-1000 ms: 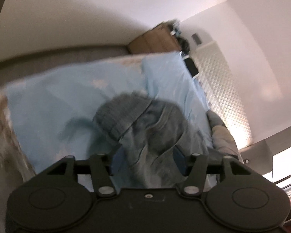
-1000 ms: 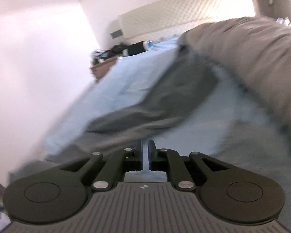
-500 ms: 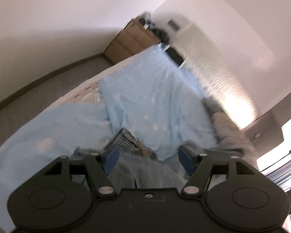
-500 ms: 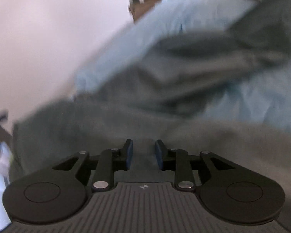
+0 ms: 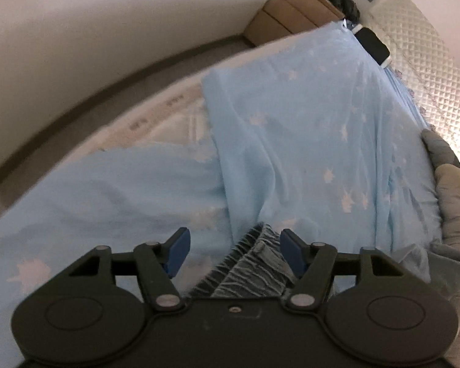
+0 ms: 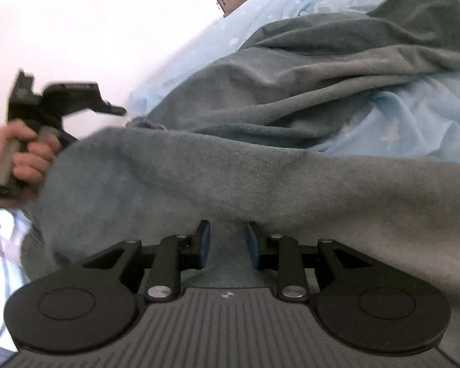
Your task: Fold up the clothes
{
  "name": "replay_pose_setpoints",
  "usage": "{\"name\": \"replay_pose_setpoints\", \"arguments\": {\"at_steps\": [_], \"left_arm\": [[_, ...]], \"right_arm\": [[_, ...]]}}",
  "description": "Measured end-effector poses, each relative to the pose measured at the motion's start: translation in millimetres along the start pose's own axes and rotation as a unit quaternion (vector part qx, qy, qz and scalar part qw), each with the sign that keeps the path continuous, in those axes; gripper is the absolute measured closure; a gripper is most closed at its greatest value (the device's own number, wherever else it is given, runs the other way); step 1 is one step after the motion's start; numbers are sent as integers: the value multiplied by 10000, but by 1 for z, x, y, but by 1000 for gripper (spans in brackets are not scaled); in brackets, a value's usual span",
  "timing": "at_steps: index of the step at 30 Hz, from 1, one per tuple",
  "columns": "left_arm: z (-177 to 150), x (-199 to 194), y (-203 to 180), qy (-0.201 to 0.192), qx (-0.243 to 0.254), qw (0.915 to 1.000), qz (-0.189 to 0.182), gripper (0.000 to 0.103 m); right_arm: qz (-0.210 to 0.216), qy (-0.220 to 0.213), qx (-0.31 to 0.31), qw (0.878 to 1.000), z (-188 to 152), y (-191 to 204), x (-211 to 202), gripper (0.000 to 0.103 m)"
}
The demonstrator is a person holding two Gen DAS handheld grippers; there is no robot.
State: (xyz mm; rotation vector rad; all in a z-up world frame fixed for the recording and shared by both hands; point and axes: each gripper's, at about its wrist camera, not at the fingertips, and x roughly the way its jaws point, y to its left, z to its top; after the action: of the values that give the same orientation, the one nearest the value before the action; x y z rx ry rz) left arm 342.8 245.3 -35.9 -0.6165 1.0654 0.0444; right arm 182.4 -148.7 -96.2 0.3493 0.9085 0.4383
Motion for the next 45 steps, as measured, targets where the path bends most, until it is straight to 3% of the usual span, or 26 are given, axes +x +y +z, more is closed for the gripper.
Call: {"name": "replay_pose_setpoints", "arguments": {"at_steps": [4, 6, 11, 16, 23, 26, 28, 29, 30, 31, 33, 38, 45], "left_arm": [[-3, 10, -7, 217, 302, 9990, -250, 46], [-7, 9, -15, 229, 643, 9970, -375, 43], [-6, -7, -6, 209, 444, 9945, -924, 44], [-5, -13, -14, 495, 781, 9863, -1364, 44], [-5, 10, -48, 957, 1286, 9813, -1066, 42], [0, 34, -49, 1186, 1081, 9839, -792, 44], [-1, 48, -51, 1252, 968, 9858, -570, 51], [-2, 51, -54, 1169, 954, 9874, -468, 58], [-2, 49, -55, 1076, 918, 9891, -418, 78], [-2, 47, -55, 983, 878, 9906, -375, 80], [0, 37, -53, 729, 709, 9941, -378, 84], [21, -23, -50, -115, 355, 9960, -817, 89], [82, -117, -61, -1462, 80, 9856, -841, 91]], "right_arm": [[197, -3, 241, 9995, 4, 1, -4, 74], [234, -5, 248, 9994, 4, 4, -6, 73], [315, -20, 284, 9991, 3, 5, -1, 68], [414, -22, 438, 9982, 4, 1, 4, 66], [464, -52, 531, 9975, 7, 0, 17, 62], [480, -68, 522, 9975, 7, -1, 18, 61], [487, -76, 519, 9974, 7, -2, 19, 61], [495, -91, 525, 9974, 6, -2, 19, 61], [501, -106, 528, 9973, 5, -3, 19, 61], [503, -117, 516, 9973, 4, -4, 19, 61], [510, -140, 476, 9975, 3, -5, 19, 61], [598, -245, 607, 9961, 1, -6, 15, 60], [978, -843, 357, 9910, 1, 7, -4, 59]]}}
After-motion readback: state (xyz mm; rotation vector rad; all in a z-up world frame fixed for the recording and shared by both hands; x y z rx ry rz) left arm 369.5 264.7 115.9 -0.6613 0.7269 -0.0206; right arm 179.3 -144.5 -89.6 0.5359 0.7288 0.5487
